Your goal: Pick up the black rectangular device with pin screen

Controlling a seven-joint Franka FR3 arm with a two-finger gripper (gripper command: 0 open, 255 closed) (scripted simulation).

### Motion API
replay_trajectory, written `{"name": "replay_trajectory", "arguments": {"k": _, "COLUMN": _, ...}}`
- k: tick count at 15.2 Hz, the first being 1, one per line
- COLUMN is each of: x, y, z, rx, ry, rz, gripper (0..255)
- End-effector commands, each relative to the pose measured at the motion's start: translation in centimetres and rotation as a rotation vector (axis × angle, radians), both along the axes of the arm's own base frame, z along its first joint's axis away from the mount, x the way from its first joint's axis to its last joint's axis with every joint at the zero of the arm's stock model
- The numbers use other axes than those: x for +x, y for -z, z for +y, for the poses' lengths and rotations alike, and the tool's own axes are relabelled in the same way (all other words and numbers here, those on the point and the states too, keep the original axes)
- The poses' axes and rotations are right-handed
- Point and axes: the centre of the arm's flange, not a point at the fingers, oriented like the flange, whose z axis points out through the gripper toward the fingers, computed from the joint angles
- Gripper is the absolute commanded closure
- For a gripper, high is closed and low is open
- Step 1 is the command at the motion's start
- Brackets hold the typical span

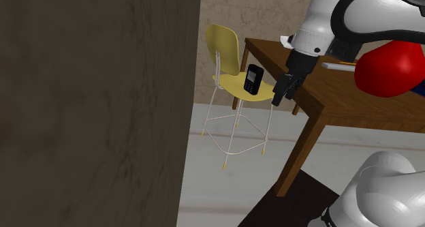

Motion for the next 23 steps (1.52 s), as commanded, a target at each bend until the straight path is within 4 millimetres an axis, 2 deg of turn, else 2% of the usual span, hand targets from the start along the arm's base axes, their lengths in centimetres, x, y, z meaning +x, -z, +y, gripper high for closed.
{"name": "replay_trajectory", "arguments": {"k": 1, "x": 0.0, "y": 0.0, "z": 0.0, "rx": 0.0, "ry": 0.0, "rz": 0.0, "gripper": 0}}
{"name": "replay_trajectory", "arguments": {"k": 23, "x": 21.7, "y": -0.3, "z": -19.8, "rx": -0.034, "ry": 0.111, "rz": 0.075, "gripper": 0}}
